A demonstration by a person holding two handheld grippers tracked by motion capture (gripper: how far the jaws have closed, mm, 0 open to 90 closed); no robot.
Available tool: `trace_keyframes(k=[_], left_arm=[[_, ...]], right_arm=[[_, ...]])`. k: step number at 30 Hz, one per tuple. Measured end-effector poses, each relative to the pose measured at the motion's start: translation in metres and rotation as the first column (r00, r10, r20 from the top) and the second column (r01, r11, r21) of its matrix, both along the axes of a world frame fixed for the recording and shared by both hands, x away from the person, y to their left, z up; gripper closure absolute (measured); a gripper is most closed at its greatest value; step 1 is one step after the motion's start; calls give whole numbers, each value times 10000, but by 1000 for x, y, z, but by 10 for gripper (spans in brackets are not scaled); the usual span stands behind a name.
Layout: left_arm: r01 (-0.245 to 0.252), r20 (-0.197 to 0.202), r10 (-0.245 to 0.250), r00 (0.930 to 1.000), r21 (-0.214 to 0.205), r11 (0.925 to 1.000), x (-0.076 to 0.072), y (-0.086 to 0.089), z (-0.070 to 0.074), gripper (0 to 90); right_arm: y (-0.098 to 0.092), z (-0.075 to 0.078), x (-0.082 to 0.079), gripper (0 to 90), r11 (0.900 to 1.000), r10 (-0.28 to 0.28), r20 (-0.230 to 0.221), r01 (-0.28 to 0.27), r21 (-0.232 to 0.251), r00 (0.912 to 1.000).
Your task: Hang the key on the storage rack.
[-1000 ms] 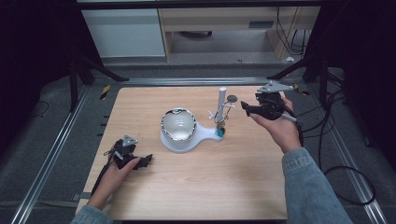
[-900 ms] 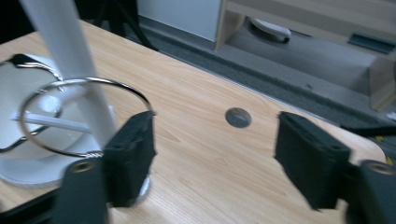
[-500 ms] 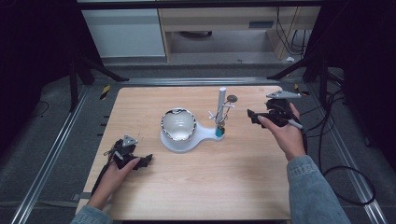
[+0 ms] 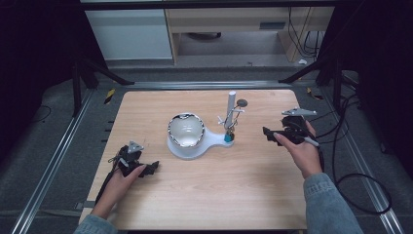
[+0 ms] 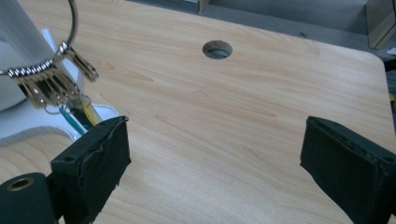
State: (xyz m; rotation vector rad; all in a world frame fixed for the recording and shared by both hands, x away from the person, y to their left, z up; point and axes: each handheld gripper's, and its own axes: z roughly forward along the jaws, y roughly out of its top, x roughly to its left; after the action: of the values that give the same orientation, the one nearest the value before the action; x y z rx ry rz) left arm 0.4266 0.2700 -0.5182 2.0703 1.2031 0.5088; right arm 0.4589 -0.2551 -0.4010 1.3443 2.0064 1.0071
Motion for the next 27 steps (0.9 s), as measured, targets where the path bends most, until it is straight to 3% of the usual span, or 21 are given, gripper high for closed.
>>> trace_keyframes(k=[12, 19, 27], left_arm=[[-4, -1, 4, 10000, -1, 10000, 0, 0, 0, 0], [5, -6, -5, 10000, -7, 10000, 0, 0, 0, 0], [7, -6, -7, 10000, -8, 10000, 0, 0, 0, 0]], right_arm=[[-4, -25, -10, 95, 9999, 74, -449, -79, -108, 9990], [-3, -45, -17, 101, 9992, 217, -1039, -251, -312, 9943], [2, -60, -18, 113, 9980, 413, -1421, -478, -425, 9890]])
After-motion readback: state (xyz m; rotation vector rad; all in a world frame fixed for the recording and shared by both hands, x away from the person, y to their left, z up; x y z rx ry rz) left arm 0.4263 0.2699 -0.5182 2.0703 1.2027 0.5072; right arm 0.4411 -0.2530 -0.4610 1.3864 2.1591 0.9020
